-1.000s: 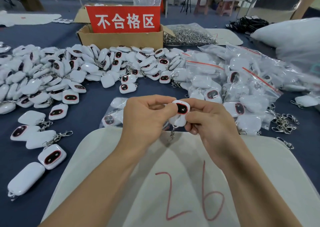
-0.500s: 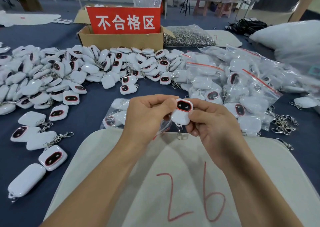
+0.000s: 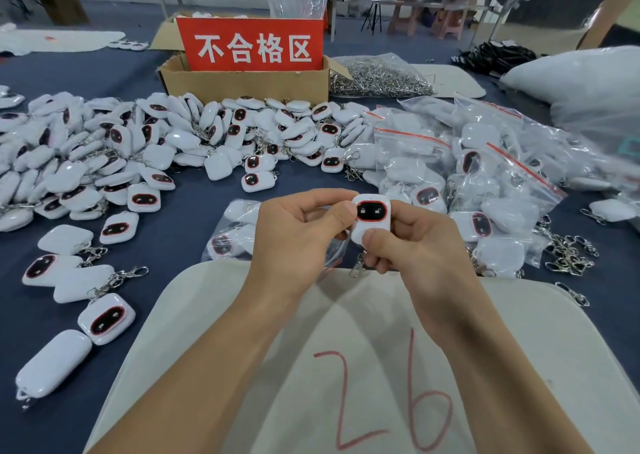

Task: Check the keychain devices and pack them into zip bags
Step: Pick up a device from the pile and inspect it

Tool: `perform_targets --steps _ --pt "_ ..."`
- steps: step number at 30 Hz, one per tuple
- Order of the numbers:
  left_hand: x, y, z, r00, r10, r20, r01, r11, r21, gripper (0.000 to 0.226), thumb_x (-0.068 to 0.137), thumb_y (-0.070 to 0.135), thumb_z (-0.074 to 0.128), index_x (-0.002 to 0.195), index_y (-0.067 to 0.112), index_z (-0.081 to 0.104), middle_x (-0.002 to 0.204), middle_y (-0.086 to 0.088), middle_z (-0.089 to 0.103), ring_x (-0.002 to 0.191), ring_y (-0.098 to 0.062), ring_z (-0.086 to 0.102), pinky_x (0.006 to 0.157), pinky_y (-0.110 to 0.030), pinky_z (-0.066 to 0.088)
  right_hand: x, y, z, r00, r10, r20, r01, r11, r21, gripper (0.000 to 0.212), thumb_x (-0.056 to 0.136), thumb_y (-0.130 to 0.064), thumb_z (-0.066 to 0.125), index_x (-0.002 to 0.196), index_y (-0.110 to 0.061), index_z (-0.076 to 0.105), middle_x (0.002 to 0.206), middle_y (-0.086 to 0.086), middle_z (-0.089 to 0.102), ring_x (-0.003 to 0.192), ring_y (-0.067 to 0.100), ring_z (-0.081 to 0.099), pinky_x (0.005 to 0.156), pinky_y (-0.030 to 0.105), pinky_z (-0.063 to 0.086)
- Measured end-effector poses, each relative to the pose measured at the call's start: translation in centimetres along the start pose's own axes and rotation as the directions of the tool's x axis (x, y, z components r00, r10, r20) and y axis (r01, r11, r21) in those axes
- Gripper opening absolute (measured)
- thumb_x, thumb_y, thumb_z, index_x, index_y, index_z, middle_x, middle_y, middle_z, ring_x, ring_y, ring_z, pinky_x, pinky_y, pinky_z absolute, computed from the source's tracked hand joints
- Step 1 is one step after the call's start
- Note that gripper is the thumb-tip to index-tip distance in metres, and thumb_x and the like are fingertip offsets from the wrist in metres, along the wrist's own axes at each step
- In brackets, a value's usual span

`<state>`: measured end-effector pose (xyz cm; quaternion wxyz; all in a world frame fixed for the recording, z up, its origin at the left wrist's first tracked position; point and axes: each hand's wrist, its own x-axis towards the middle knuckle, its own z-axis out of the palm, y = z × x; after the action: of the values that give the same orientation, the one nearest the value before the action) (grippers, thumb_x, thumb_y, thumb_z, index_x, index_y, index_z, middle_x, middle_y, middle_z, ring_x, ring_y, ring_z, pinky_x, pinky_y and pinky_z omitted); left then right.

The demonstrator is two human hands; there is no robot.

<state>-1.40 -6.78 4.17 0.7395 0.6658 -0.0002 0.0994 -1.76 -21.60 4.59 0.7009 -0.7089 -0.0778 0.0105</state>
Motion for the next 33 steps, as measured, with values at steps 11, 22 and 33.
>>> perform_targets --steps 11,22,33 --pt "0.0 -0.4 0.0 0.998 0.047 0.035 -0.049 0.997 0.054 0.014 0.081 0.026 0.075 0.093 0.030 0.081 0.082 -0.002 0.080 0.075 -0.020 0.073 0.083 -0.048 0.061 0.1 0.3 0.2 0.996 -0.070 -0.062 0.071 0.997 0.026 0.031 0.088 0.005 0.069 0.086 -0.023 0.081 0.063 -0.004 0.061 0.057 0.011 0.046 0.052 0.017 0.041" --pt "0.0 -0.6 -0.5 0.973 0.214 -0.086 -0.163 0.901 0.403 0.019 0.085 0.028 0.069 0.097 0.039 0.079 0.083 0.024 0.076 0.080 -0.002 0.070 0.077 -0.022 0.053 0.3 0.7 0.3 0.983 -0.003 -0.182 0.008 1.000 0.022 0.035 0.078 -0.021 0.073 0.112 -0.027 0.071 0.067 0.001 0.070 0.056 0.012 0.057 0.056 0.020 0.046" --pt "0.4 0.1 -1.9 0.984 0.164 0.074 -0.139 0.430 0.892 0.073 0.070 0.045 0.052 0.143 0.042 0.054 0.081 0.014 0.048 0.086 -0.013 0.051 0.073 -0.031 0.036 0.4 0.8 0.1 0.990 0.135 -0.027 -0.123 0.955 0.270 0.028 0.095 -0.005 0.064 0.122 -0.004 0.070 0.076 0.015 0.064 0.056 0.018 0.047 0.049 0.021 0.039"
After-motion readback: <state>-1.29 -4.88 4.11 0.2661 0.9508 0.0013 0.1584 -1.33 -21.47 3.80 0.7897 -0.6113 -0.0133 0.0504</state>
